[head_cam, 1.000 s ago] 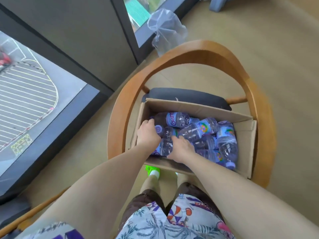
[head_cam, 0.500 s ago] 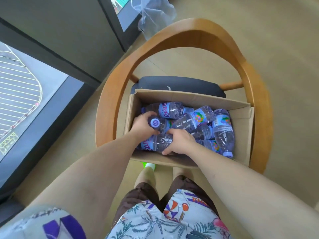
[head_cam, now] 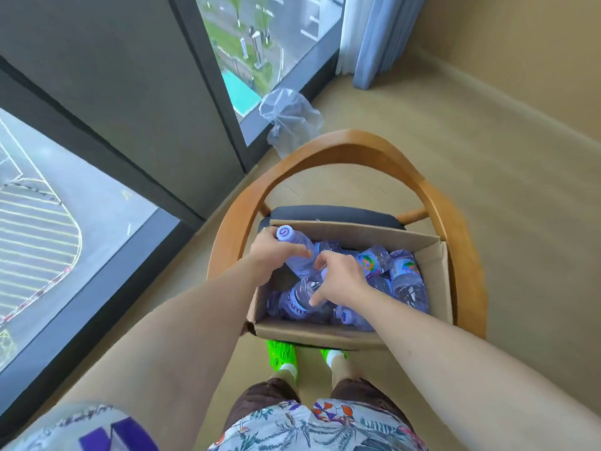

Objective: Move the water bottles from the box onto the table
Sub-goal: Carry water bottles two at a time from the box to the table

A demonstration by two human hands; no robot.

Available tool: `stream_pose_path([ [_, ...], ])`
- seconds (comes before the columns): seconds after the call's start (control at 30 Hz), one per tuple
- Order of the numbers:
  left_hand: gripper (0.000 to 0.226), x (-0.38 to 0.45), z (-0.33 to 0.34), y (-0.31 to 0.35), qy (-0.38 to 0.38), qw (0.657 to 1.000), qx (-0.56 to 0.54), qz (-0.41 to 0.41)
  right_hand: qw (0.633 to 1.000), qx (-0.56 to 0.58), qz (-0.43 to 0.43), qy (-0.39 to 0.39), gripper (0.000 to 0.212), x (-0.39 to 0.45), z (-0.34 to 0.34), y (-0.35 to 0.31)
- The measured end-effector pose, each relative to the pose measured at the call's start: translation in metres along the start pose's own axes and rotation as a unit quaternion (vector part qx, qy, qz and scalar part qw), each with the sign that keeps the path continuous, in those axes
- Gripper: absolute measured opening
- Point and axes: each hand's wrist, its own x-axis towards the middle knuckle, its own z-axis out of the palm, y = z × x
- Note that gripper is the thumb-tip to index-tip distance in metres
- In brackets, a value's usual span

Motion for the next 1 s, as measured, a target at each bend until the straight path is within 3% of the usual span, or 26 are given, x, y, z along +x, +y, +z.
stream_pose_path([
  [0.1, 0.056, -0.017, -0.016, 0.036, -0.027, 0.995, -0.093, 0.011, 0.996, 0.082, 0.017, 0.034, 0.068, -0.015, -0.030, -0.006],
  [0.17, 0.045, -0.029, -0.025, 0.061, -0.051, 0.986, -0.155, 0.034, 0.984, 0.168, 0.005, 0.065, 0.051, -0.025, -0.053, -0.007],
  [0.3, 0.021, -0.053, -0.039, 0.106, -0.071, 0.964, -0.242, 0.084, 0.901, 0.420, -0.042, 0.095, 0.022, -0.048, -0.094, -0.020],
  [0.4, 0.032, -0.065, -0.051, 0.128, -0.065, 0.945, -0.303, 0.109, 0.834, 0.538, -0.051, 0.109, 0.009, -0.051, -0.123, -0.033],
  [0.47, 0.032, -0.079, -0.059, 0.140, -0.060, 0.927, -0.346, 0.133, 0.797, 0.593, -0.057, 0.095, 0.018, -0.052, -0.141, -0.043],
  [0.53, 0.018, -0.093, -0.066, 0.153, -0.059, 0.903, -0.399, 0.148, 0.752, 0.653, -0.070, 0.051, 0.044, -0.052, -0.158, -0.055],
  [0.57, 0.023, -0.098, -0.069, 0.158, -0.049, 0.892, -0.420, 0.158, 0.742, 0.665, -0.076, 0.034, 0.057, -0.052, -0.166, -0.061],
  [0.67, 0.024, -0.113, -0.077, 0.170, 0.016, 0.882, -0.436, 0.177, 0.769, 0.634, -0.078, 0.020, 0.065, -0.054, -0.188, -0.072],
  [0.83, 0.022, -0.147, -0.087, 0.180, 0.088, 0.911, -0.359, 0.185, 0.820, 0.561, -0.113, -0.027, 0.058, -0.062, -0.216, -0.101],
  [1.0, 0.036, -0.178, -0.088, 0.152, 0.205, 0.924, -0.295, 0.130, 0.872, 0.447, -0.178, -0.089, 0.030, -0.078, -0.211, -0.145],
])
